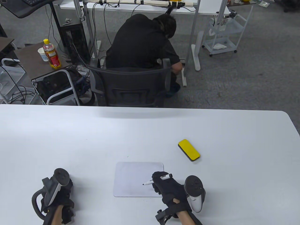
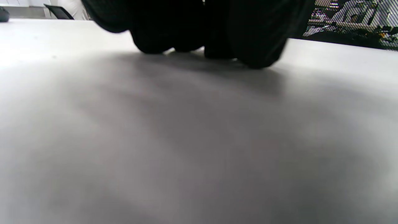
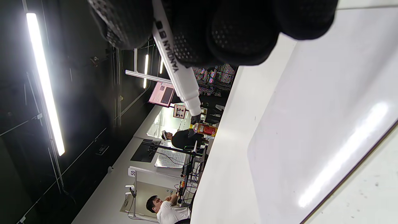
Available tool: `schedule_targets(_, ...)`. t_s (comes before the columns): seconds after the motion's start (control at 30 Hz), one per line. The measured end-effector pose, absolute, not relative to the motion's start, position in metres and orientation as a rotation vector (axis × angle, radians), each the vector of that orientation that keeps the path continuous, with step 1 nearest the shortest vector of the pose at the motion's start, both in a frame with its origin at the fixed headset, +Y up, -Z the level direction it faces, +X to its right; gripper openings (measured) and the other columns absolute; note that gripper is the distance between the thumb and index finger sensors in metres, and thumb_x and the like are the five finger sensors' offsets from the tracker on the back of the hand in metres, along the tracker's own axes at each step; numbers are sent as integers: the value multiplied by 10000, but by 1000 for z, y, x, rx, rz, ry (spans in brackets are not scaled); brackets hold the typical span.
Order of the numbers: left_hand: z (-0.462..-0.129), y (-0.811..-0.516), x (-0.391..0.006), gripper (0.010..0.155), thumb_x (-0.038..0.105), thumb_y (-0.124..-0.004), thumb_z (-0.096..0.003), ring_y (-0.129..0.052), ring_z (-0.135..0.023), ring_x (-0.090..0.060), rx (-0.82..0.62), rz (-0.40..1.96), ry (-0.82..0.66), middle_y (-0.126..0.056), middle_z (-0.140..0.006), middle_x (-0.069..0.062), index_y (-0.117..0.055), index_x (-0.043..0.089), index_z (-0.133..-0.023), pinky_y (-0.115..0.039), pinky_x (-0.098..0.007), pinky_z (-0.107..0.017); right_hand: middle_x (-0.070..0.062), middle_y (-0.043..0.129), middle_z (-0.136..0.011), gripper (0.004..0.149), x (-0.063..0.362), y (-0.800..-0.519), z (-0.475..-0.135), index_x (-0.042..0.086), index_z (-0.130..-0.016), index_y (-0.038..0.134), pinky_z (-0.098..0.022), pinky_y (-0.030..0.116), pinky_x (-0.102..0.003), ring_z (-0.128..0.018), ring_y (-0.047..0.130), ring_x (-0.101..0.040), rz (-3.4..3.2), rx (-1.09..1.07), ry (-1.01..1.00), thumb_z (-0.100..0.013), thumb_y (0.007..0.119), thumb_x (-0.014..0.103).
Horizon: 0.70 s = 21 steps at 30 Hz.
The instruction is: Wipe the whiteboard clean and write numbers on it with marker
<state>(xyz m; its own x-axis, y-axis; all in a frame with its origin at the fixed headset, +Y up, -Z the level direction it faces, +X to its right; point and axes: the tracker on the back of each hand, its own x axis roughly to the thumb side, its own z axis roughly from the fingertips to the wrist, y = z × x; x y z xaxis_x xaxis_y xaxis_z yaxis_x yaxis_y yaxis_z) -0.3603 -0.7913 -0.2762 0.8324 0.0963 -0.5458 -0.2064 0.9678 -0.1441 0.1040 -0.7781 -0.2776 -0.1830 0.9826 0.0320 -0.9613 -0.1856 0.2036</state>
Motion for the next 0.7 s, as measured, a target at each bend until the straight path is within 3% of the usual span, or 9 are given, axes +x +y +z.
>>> schedule_targets(0.1,-274,-785,-364,661,530,-826,-556,-750,-991,-290,-179,260,573,-663,-1152,-65,-627,300,-1142,-682,-493,-751,-142,920,-707,445,104,-778,-278,123,-907,745,-452,771,-486,-534,919,-263,1749,175,154,-579,779,421)
schedule_targets(0.23,-269,-768,-367,628,550,-732,-591,-698,-1025,-311,-71,351,560,-590,-1189,-71,-557,354,-1161,-651,-499,-770,-139,913,-705,441,105,-785,-279,137,-913,740,-454,769,-482,-534,912,-253,1667,139,207,-581,778,425)
schedule_targets(0.4,-268,-755,-344,572,565,-712,-588,-722,-1005,-261,36,392,375,-622,-1162,-25,-598,407,-1126,-675,-459,-763,-134,913,-724,443,105,-789,-280,147,-926,731,-457,779,-477,-551,922,-247,1595,94,242,-582,786,421)
schedule_targets(0.57,-273,-764,-283,549,590,-717,-571,-764,-980,-207,-65,288,86,-671,-1133,34,-635,453,-1096,-696,-432,-761,-146,915,-757,442,105,-794,-280,168,-941,716,-456,790,-477,-589,939,-266,1592,72,266,-575,810,397)
schedule_targets(0.7,-271,-780,-242,565,598,-723,-559,-760,-982,-211,-192,202,-55,-676,-1130,30,-632,465,-1100,-686,-443,-766,-155,917,-777,428,102,-797,-280,198,-941,718,-458,795,-481,-613,948,-279,1607,68,289,-570,828,382)
